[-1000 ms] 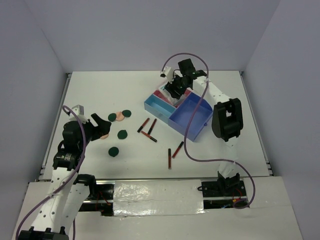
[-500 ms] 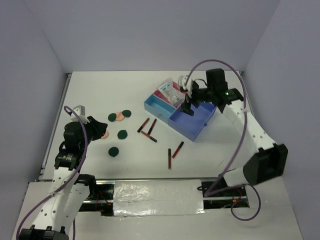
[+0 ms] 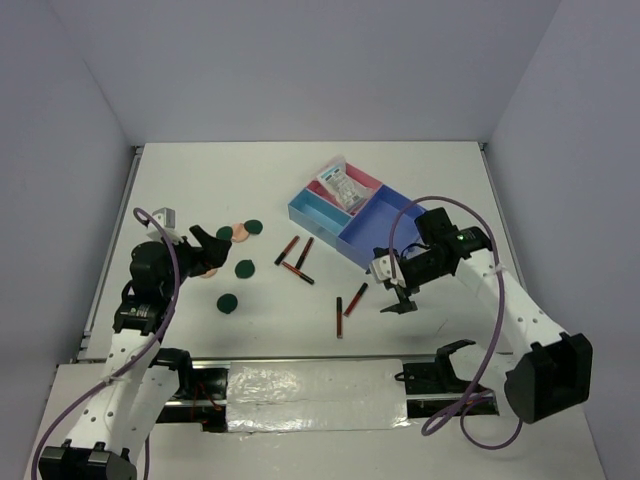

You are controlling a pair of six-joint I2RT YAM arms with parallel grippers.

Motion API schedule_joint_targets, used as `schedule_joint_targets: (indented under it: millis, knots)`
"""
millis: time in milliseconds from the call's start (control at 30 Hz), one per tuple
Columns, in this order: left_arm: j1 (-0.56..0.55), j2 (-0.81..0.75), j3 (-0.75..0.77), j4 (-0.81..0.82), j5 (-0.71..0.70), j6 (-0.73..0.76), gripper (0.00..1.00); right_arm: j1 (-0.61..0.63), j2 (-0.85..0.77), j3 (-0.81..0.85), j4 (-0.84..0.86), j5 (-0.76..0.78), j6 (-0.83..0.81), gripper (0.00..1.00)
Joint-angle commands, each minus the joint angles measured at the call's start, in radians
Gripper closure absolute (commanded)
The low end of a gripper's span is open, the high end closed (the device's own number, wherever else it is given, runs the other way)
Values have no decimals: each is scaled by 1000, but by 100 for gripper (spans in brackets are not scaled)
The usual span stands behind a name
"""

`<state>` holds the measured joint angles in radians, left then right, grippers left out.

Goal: Organize the makeup

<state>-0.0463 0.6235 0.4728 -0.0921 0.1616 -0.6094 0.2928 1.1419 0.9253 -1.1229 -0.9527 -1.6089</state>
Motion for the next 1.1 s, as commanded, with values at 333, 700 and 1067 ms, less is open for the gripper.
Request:
schedule_joint_targets:
  millis: [333,700,1067]
  knots:
    - [5,-30,-19,51,15,-15,10,149,-44,-115,221,284,90,18]
    - [5,-67,-33,26,6,-15,10,253,27,-118,308,400,165,31]
    - [3,-88,-42,11,6,-20,11,327,84,-140,364,511,167,37]
